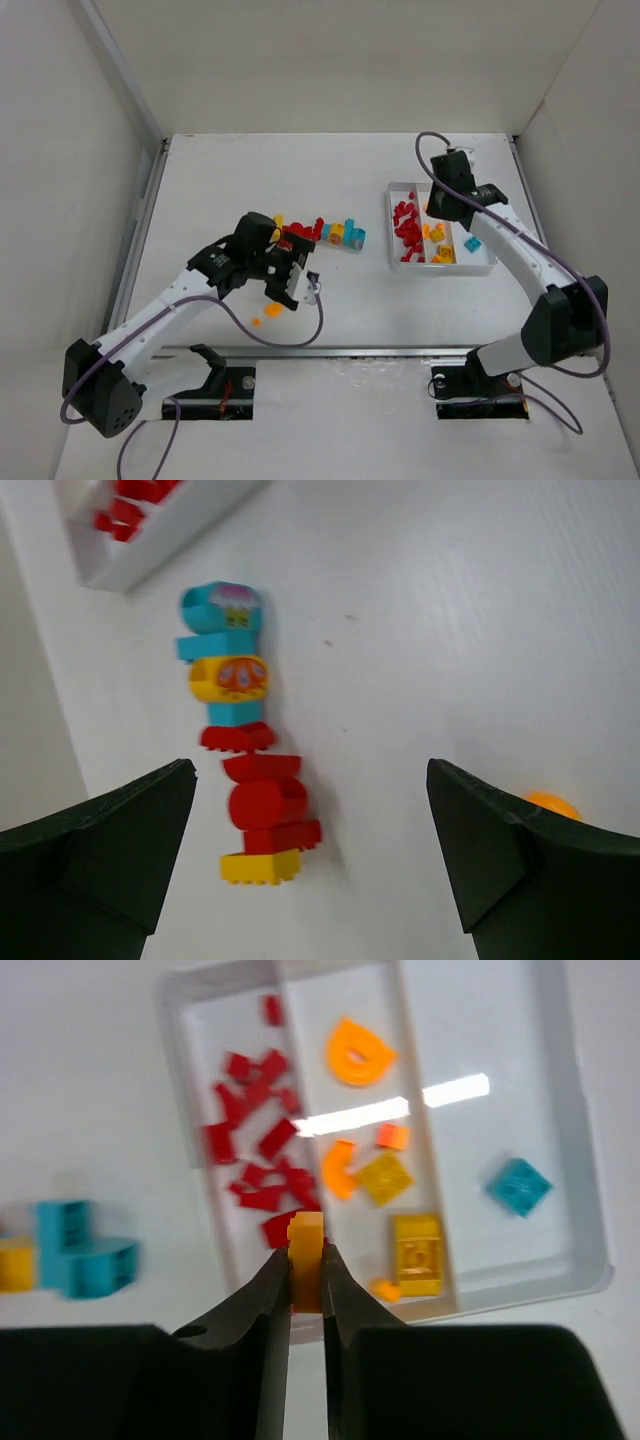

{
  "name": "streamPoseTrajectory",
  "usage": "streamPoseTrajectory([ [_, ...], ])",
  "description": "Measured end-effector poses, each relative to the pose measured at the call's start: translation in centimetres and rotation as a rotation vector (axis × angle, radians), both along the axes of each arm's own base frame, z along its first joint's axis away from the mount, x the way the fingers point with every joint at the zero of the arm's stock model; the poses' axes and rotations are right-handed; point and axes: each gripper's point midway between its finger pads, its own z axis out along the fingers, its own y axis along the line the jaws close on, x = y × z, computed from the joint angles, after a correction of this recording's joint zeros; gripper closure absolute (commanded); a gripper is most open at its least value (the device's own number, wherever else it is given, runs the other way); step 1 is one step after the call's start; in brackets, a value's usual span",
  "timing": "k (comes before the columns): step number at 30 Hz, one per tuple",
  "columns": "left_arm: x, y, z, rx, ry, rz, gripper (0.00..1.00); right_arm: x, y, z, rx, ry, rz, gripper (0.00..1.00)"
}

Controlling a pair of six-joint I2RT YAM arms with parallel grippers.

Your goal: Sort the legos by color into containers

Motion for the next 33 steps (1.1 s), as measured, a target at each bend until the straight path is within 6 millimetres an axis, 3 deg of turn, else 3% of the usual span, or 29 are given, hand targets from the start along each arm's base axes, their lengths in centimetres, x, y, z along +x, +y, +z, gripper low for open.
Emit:
streamPoseTrajectory([
  [2, -1.2, 1.2, -2.6, 0.099, 0.015, -0.054, 0.00, 0.5, -2.9, -2.7, -0.051, 0.084, -0.050, 0.97],
  [4, -2.0, 2.3, -4.8, 0.181, 0.039, -0.093, 0.00, 0.7, -4.1, -4.9, -0.085, 0.153, -0.056, 0.92],
  [5, -2.3, 2.7, -5.6, 0.214, 0.052, -0.106, 0.00, 0.7, -4.3, -6.0, -0.099, 0.187, -0.044, 0.90],
  [10, -2.6, 4.1, -8.1, 0.324, 0.078, -0.138, 0.00, 0.8, -3.8, -10.2, -0.141, 0.315, 0.013, 0.43],
  [13, -2.8, 4.7, -8.9, 0.356, 0.078, -0.148, 0.00, 0.9, -3.7, -11.4, -0.155, 0.353, 0.031, 0.40],
  [17, -3.1, 5.2, -9.5, 0.383, 0.079, -0.158, 0.01, 1.4, -3.5, -10.5, -0.150, 0.336, 0.038, 0.40],
  [19, -3.1, 5.4, -9.7, 0.395, 0.074, -0.164, 0.07, 1.8, -3.3, -9.6, -0.138, 0.312, 0.046, 0.40],
  [20, -3.2, 5.5, -9.9, 0.401, 0.072, -0.169, 0.20, 1.9, -3.1, -9.1, -0.128, 0.299, 0.053, 0.40],
  [23, -3.4, 5.8, -10.3, 0.423, 0.076, -0.189, 0.35, 1.7, -2.4, -7.0, -0.085, 0.249, 0.086, 0.39],
  [29, -4.7, 6.8, -12.3, 0.474, 0.181, -0.190, 0.36, 0.8, -1.0, -1.9, -0.021, 0.114, 0.132, 0.39],
  [33, -5.9, 7.6, -13.1, 0.475, 0.287, -0.127, 0.31, -0.2, 1.5, -0.6, 0.002, 0.081, 0.192, 0.39],
])
